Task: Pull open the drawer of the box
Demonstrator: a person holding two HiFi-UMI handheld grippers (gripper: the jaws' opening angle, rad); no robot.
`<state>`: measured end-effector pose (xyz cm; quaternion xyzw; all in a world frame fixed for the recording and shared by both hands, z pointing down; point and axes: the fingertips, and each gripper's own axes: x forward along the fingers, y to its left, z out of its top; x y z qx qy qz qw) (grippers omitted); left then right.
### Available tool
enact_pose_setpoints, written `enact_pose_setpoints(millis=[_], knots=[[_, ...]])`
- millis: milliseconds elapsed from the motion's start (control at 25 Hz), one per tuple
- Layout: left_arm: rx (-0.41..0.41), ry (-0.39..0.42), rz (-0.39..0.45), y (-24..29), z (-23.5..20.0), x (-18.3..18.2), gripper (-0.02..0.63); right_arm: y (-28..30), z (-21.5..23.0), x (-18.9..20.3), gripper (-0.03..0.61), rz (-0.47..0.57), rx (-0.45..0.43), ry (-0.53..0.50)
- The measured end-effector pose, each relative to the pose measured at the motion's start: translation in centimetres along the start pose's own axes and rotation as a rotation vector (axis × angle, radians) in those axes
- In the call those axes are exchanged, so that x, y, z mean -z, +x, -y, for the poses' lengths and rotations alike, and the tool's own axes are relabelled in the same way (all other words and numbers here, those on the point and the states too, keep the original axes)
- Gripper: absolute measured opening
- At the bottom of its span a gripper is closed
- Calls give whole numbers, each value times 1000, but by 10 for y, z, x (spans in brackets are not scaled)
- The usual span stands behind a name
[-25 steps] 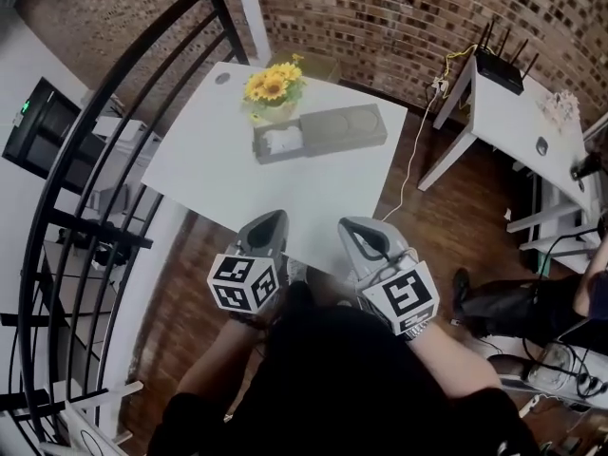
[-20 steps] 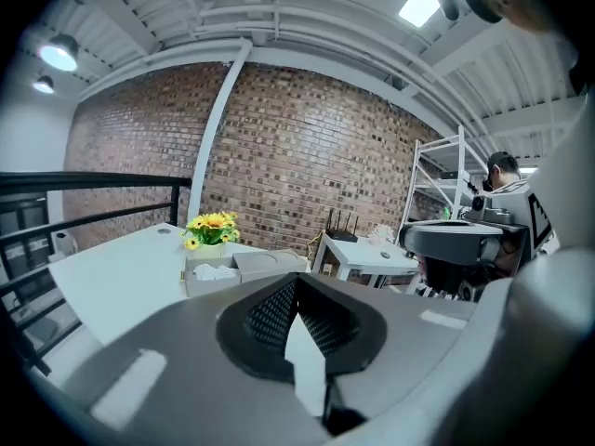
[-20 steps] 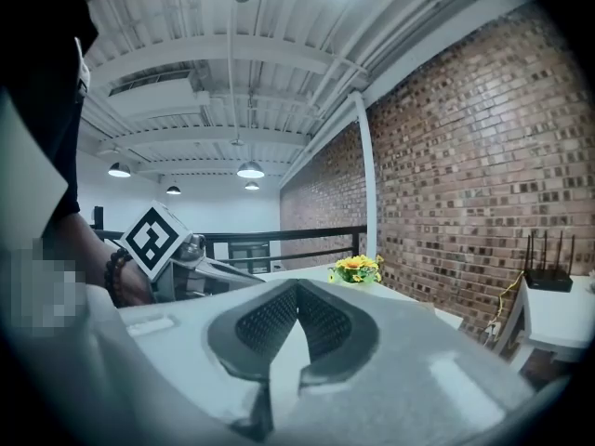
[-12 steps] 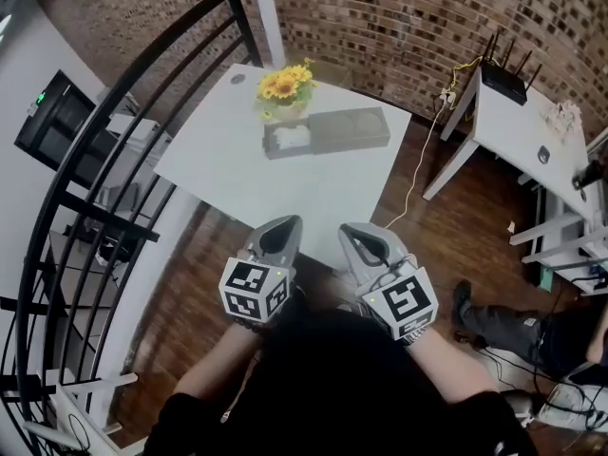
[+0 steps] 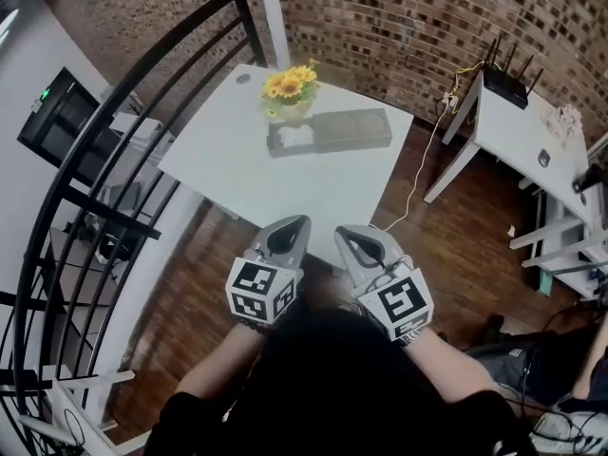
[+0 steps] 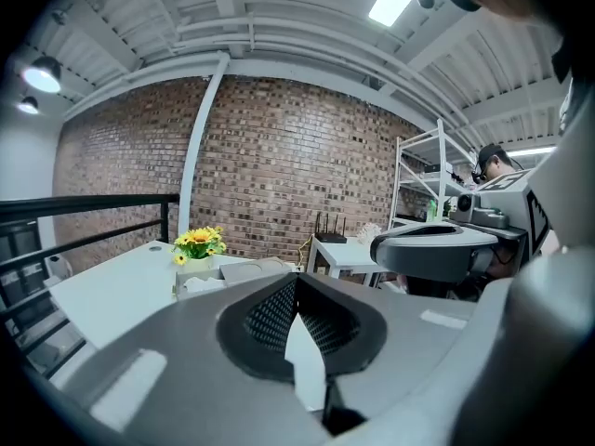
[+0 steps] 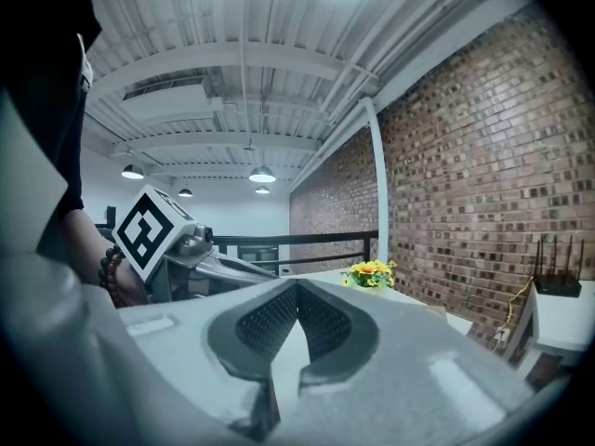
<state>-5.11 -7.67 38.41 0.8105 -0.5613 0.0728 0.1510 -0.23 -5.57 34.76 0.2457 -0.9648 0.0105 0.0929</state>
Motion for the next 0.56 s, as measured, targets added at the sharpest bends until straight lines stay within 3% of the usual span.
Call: enact_pose_setpoints(millis=[560], knots=[[-5, 3, -4, -2, 7, 1, 17, -8, 2, 3, -11, 5, 7, 16]])
